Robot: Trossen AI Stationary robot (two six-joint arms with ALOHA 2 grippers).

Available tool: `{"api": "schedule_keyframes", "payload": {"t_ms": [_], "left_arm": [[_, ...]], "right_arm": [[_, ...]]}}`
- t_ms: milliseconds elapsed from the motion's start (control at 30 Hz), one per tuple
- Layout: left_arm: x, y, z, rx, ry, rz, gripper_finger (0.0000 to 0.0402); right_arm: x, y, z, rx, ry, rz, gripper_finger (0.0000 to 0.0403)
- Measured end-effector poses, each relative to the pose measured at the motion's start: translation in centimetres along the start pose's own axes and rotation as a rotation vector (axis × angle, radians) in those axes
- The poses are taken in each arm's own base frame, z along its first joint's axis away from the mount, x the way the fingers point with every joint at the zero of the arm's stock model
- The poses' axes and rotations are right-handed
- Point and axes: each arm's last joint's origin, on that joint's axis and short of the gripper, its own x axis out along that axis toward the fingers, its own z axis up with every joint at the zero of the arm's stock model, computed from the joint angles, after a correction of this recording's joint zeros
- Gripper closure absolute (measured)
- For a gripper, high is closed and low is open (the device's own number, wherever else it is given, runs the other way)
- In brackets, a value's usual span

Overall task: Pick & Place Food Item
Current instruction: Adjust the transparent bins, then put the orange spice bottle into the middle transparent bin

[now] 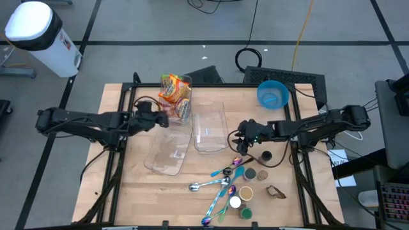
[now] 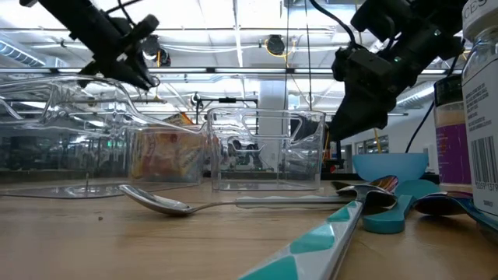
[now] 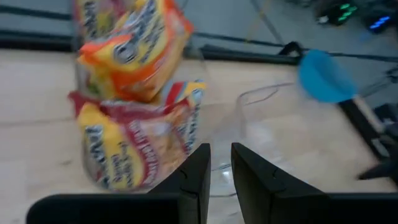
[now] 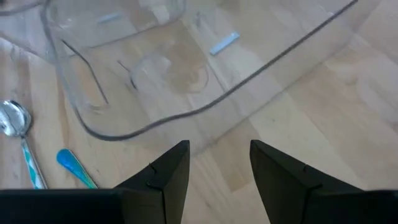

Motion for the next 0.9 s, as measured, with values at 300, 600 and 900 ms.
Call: {"api": "schedule_keyframes", "payload": {"t_ms": [300,600,900], "left_arm": [[-1.2,-2.1,1.9,0.082,-0.092,-0.267,0.0332],[-1.8,-3.5,2.2,0.213,-0.026,-0.548,0.0332],[-1.9,-3.6,2.2,0.296,0.040,-0.658,0.0332]], "right_arm": [[1.2,0.4,0.5,0.010,-0.066,0.036,0.0243],[2.3,0.1,1.1,0.013,-0.123,0.042,0.0243],[2.2,-0.2,2.0,0.035,-0.191,0.055,0.0243]]}}
